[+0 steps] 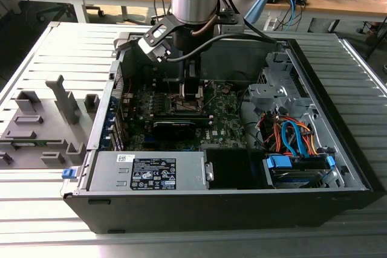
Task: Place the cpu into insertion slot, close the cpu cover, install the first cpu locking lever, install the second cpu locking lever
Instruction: 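Place the cpu into insertion slot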
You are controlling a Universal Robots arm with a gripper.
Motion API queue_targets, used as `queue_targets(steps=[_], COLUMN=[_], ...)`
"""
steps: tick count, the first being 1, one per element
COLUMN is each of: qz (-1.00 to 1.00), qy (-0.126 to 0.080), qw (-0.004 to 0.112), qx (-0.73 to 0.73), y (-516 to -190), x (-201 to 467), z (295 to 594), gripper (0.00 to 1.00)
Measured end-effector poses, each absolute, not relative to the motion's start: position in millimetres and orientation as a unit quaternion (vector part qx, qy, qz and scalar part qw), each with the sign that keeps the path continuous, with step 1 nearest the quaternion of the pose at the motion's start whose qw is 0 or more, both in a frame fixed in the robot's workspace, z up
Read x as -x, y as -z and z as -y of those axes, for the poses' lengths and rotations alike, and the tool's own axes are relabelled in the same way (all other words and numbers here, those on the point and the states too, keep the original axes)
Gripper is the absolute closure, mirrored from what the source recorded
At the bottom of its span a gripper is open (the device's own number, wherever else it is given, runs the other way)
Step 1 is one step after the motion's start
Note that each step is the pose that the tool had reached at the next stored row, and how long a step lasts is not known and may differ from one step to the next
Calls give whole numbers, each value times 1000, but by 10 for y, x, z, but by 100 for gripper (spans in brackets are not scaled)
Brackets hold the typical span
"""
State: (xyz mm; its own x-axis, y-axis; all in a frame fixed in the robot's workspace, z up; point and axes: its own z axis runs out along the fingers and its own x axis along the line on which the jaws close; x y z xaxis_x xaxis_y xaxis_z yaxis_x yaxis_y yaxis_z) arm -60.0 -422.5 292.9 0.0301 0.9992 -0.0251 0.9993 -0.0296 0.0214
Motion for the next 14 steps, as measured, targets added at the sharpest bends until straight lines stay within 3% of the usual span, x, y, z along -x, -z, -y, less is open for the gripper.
queue_targets(steps=[14], qz=[-696], qy=[2], qw=[16], qx=[-717], y=[-2908], x=[602], z=[4222], gripper=[46])
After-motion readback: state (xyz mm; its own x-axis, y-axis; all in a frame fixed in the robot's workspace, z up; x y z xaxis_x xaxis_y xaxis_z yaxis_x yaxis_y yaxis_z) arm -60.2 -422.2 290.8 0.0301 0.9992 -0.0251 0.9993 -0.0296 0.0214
